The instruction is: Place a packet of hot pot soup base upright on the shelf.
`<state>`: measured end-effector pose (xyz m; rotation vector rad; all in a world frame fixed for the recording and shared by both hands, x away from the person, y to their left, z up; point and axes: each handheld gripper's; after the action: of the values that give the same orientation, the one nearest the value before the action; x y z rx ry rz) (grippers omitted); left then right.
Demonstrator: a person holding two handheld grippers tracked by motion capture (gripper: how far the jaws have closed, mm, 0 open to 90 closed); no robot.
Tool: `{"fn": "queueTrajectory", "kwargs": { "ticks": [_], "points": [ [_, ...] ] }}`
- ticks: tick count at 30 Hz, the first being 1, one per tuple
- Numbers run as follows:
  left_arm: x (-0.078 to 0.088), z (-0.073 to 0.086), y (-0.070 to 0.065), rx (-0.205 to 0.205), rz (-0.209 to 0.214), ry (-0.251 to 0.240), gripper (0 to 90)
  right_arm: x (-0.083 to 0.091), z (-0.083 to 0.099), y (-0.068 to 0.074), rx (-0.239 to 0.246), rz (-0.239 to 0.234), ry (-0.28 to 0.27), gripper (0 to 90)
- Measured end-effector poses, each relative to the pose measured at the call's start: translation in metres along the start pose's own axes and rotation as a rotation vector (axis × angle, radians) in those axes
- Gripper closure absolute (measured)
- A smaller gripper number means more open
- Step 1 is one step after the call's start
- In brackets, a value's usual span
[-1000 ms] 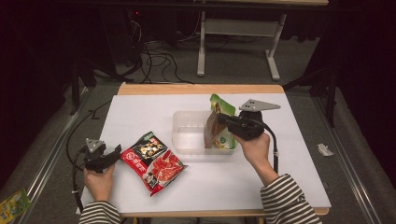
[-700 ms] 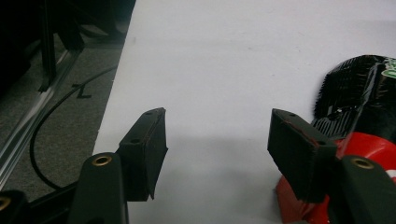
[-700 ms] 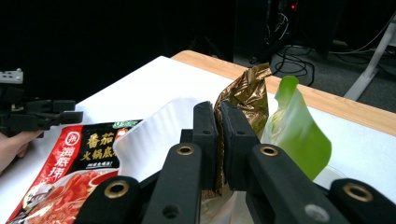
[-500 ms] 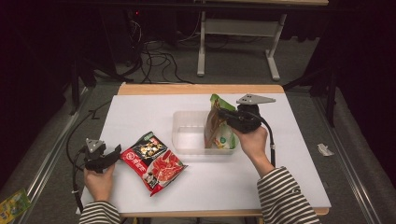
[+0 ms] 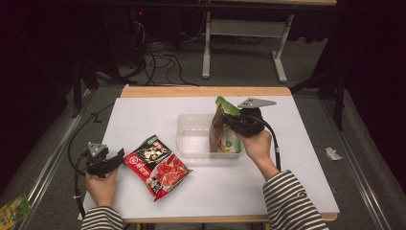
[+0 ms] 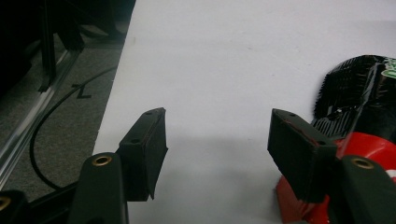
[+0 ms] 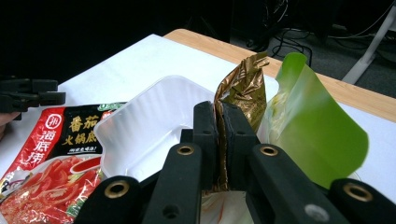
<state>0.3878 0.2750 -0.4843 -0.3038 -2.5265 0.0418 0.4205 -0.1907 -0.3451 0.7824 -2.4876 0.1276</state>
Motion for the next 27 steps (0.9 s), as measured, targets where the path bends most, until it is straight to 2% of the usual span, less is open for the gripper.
{"fn": "queueTrajectory", "kwargs": {
  "ticks": [5,9,16,27],
  "points": [
    [0.000,0.000,0.000,0.001,0.000,0.000,37.9,0.003,0.000,-0.002,-0.007,-0.016,0.004,82.4],
    [0.000,0.000,0.000,0.000,0.001,0.001,37.9,0.007,-0.001,-0.002,-0.012,-0.020,-0.016,77.3],
    [0.000,0.000,0.000,-0.002,-0.001,0.002,37.9,0.017,-0.003,0.000,0.019,-0.007,-0.050,68.2],
    [0.000,0.000,0.000,-0.003,-0.004,0.007,38.0,0.038,0.000,-0.004,0.029,0.006,-0.089,59.1]
  ]
}}
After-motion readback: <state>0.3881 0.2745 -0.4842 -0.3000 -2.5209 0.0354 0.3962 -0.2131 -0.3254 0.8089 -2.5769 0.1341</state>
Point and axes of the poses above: each handheld gripper's, and its own axes: x roughly backward along the jaws, z roughly out of its underside, y roughly to its left, and after that the axes turned 5 degrees about z, right-handed
